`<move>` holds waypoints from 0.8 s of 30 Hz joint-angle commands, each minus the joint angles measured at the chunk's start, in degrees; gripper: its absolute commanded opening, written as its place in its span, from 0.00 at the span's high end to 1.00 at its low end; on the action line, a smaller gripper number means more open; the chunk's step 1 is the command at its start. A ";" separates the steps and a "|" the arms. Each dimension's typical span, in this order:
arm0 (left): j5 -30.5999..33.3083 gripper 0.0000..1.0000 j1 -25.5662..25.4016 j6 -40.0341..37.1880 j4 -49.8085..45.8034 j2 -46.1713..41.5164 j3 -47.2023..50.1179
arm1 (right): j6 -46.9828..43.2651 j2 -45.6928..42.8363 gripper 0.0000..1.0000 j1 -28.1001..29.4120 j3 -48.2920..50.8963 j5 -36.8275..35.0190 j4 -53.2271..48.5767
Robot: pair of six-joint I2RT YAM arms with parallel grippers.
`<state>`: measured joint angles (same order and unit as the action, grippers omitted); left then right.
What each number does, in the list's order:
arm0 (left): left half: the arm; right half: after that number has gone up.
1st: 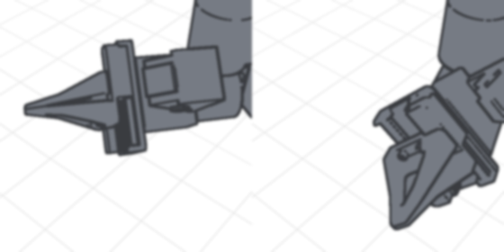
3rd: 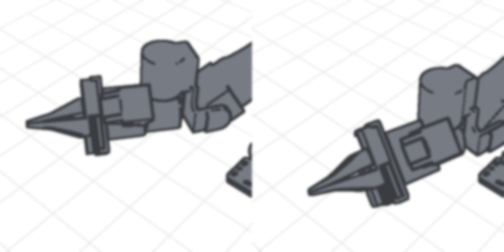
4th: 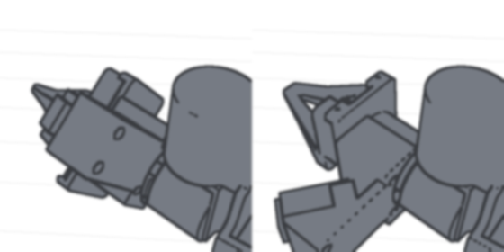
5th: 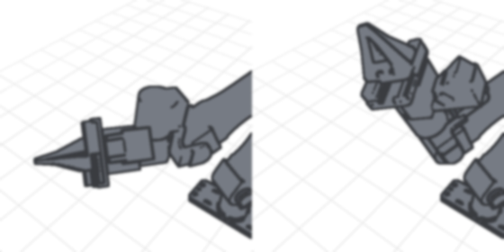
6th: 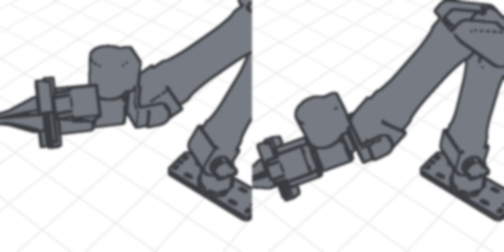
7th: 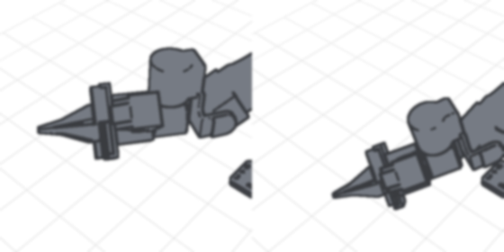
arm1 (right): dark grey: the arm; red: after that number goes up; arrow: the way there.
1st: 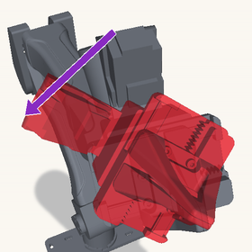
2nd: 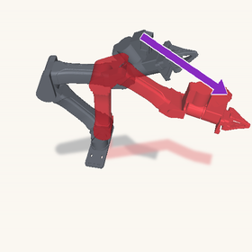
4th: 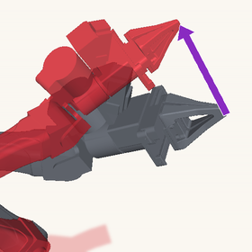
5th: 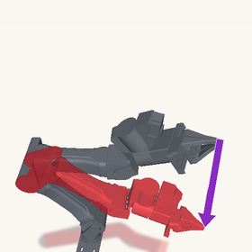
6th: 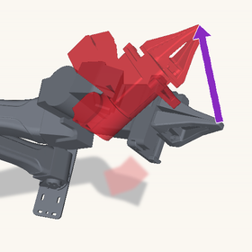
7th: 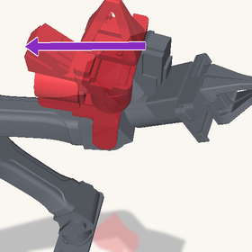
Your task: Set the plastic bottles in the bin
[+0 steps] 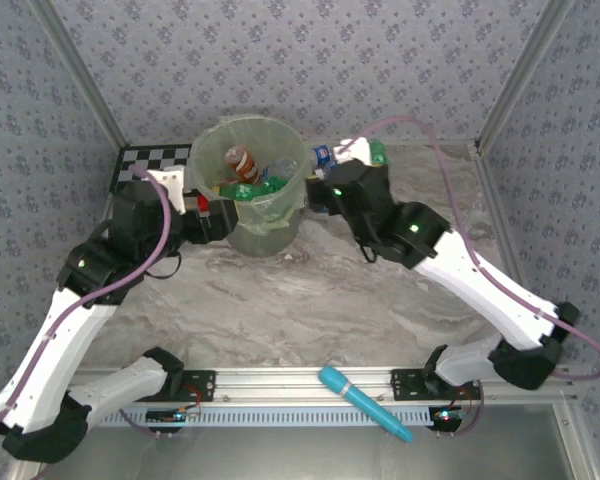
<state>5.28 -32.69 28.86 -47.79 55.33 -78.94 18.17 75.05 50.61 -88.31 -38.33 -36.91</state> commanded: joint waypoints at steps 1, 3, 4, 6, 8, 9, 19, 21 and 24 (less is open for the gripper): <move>-1.53 0.00 -1.14 1.02 1.75 3.27 -3.63 | 8.70 -7.28 0.00 -4.67 8.15 2.48 2.02; 0.37 0.00 -2.92 0.93 1.69 6.14 -6.00 | 9.81 -11.60 0.00 -8.48 13.21 5.55 4.23; 2.52 0.00 -4.67 0.78 1.11 8.18 -7.82 | 10.06 -13.45 0.00 -10.72 15.45 7.45 4.93; 5.60 0.00 -8.06 0.67 -1.30 12.56 -12.38 | 10.88 -16.16 0.00 -15.53 18.67 11.77 5.32; 6.61 0.00 -10.67 0.67 -3.80 17.56 -17.45 | 11.26 -18.22 0.00 -20.25 22.79 15.83 6.02; 6.72 0.00 -11.34 0.63 -4.99 19.63 -19.70 | 11.40 -18.75 0.00 -21.95 24.34 17.47 6.84; 7.76 0.00 -12.64 0.13 -13.32 37.17 -41.59 | 8.69 -5.96 0.00 -37.22 28.37 41.98 16.71; 8.18 0.00 -12.70 -0.74 -14.50 39.35 -44.68 | 7.95 -0.05 0.00 -38.90 25.48 46.55 17.86; 8.91 0.00 -12.74 -3.16 -15.28 41.86 -47.70 | 5.59 9.63 0.00 -40.88 19.52 54.54 19.76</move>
<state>12.53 -45.06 28.27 -60.12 96.03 -123.17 26.30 79.24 10.96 -63.44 5.21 -21.15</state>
